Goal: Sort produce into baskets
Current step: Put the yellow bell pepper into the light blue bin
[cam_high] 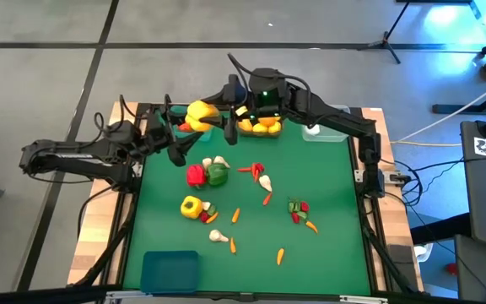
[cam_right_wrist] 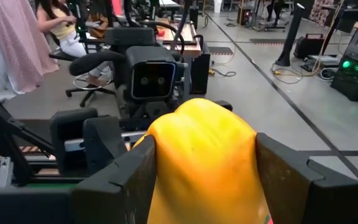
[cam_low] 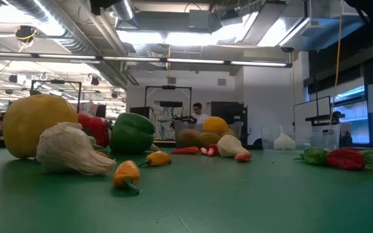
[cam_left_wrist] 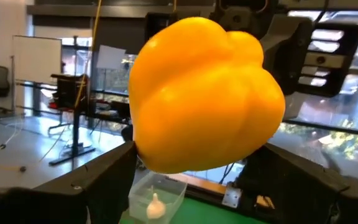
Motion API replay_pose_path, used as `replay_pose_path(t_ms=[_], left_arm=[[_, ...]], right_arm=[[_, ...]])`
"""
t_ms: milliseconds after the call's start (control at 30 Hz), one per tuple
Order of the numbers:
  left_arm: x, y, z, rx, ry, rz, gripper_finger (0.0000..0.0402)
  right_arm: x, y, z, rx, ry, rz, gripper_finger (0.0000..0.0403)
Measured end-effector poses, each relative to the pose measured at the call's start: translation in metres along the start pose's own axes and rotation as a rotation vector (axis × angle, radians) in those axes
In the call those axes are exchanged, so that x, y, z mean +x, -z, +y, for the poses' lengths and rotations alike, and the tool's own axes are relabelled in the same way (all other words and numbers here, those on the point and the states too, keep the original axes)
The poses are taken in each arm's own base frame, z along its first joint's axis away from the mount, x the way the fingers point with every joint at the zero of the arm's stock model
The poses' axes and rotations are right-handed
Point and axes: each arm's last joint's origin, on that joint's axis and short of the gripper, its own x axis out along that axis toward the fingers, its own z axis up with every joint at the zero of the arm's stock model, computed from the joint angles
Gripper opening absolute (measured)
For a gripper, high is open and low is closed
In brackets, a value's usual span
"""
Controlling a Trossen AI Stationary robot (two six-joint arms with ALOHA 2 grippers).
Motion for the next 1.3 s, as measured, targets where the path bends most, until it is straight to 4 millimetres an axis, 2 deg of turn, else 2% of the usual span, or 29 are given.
replay_pose_path(t_ms=[200, 333, 533, 700, 933, 1100, 1300], left_arm=[[0.003, 0.004, 0.002, 0.012, -0.134, 0.016, 0.0322], [0.003, 0.004, 0.002, 0.012, -0.136, 0.013, 0.0322], [0.003, 0.004, 0.002, -0.100, -0.141, 0.011, 0.0322], [0.003, 0.005, 0.001, -0.124, -0.097, 0.027, 0.0322], [-0.001, -0.005, 0.001, -0.128, -0.072, 0.002, 0.0322], [-0.001, -0.024, 0.000, -0.093, -0.067, -0.004, 0.0325], [-0.001, -0.037, 0.004, -0.107, -0.077, 0.052, 0.0371]], right_arm=[[0.002, 0.002, -0.003, 0.005, 0.041, 0.008, 0.0225], [0.002, 0.002, -0.002, 0.005, 0.041, 0.007, 0.0225], [0.002, 0.002, -0.002, 0.006, 0.040, 0.004, 0.0225], [0.002, 0.002, -0.001, 0.006, 0.026, 0.008, 0.0225], [0.001, -0.001, -0.002, 0.018, 0.023, -0.016, 0.0225], [0.000, -0.006, -0.002, 0.020, 0.023, -0.065, 0.0225], [0.002, -0.009, -0.003, 0.040, -0.008, -0.110, 0.0225]])
